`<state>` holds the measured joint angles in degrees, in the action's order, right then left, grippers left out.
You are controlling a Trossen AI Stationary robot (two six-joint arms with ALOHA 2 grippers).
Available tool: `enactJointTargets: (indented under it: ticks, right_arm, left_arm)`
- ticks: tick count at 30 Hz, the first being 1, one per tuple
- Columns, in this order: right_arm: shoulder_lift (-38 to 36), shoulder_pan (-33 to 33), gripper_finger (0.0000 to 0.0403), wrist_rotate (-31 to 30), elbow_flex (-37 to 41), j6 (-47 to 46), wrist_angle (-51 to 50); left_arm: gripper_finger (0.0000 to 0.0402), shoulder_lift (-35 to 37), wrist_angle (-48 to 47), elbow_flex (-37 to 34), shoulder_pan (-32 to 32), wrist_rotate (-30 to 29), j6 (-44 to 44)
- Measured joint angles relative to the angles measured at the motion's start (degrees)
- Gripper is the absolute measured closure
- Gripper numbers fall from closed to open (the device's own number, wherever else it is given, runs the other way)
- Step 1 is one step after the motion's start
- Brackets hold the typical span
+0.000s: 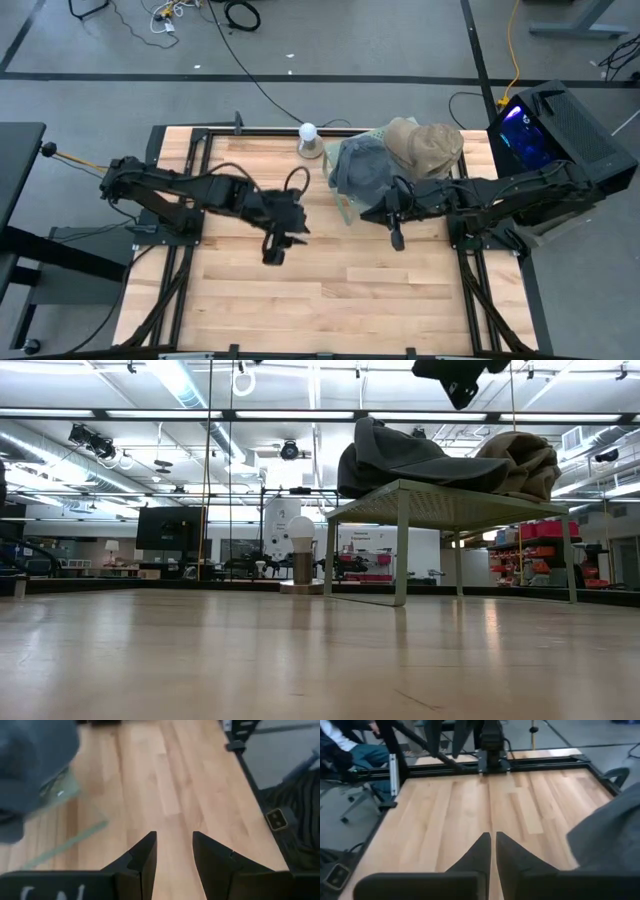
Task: Stack caps on shelf
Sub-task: Return to Home Position
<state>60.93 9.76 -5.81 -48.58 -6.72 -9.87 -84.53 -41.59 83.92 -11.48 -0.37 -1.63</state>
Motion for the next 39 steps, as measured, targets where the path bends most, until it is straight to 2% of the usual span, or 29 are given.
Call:
enactJointTargets:
  ticks: [4, 6, 10, 13, 21, 26, 30, 34, 39]
  right_arm:
    - [-0.06, 1.98, 0.0374, -0.20, 0.47, -1.35, -0.41]
    - [-0.65, 3.45, 0.0374, -1.68, 2.01, -1.55, 0.30]
    - [-3.22, 6.53, 0.0374, -3.75, 8.47, -3.46, 5.37]
    - [-6.17, 8.79, 0.0374, -3.62, 15.25, -5.13, 13.00]
    - [-15.36, 11.91, 0.0374, -3.61, 33.35, -3.97, 31.66]
    - [-20.99, 11.89, 0.0374, 2.55, 41.69, -2.31, 41.59]
    - [-26.05, 11.89, 0.0374, 9.56, 45.55, -0.71, 44.78]
    - [-31.30, 11.84, 0.0374, 11.05, 47.75, 0.68, 44.29]
    - [-36.74, 11.67, 0.0374, 12.50, 47.71, 3.68, 39.08]
  left_arm:
    - [0.0271, 0.00, 1.69, -0.09, -4.70, -4.58, 1.62]
    - [0.0271, 0.23, 6.44, -3.05, -6.71, -7.77, 1.72]
    - [0.0270, 2.71, 18.00, -15.78, -8.96, -9.93, -1.01]
    - [0.0271, 6.03, 27.31, -26.37, -9.61, -10.02, -4.71]
    - [0.0271, 20.29, 49.45, -50.01, -10.63, -10.53, -9.40]
    - [0.0271, 29.89, 59.71, -60.04, -11.60, -10.40, -9.28]
    - [0.0271, 35.11, 65.35, -65.32, -12.83, -10.50, -7.86]
    - [0.0271, 38.88, 66.89, -67.95, -13.22, -12.40, -6.94]
    - [0.0271, 43.69, 66.60, -69.53, -13.14, -13.38, -6.28]
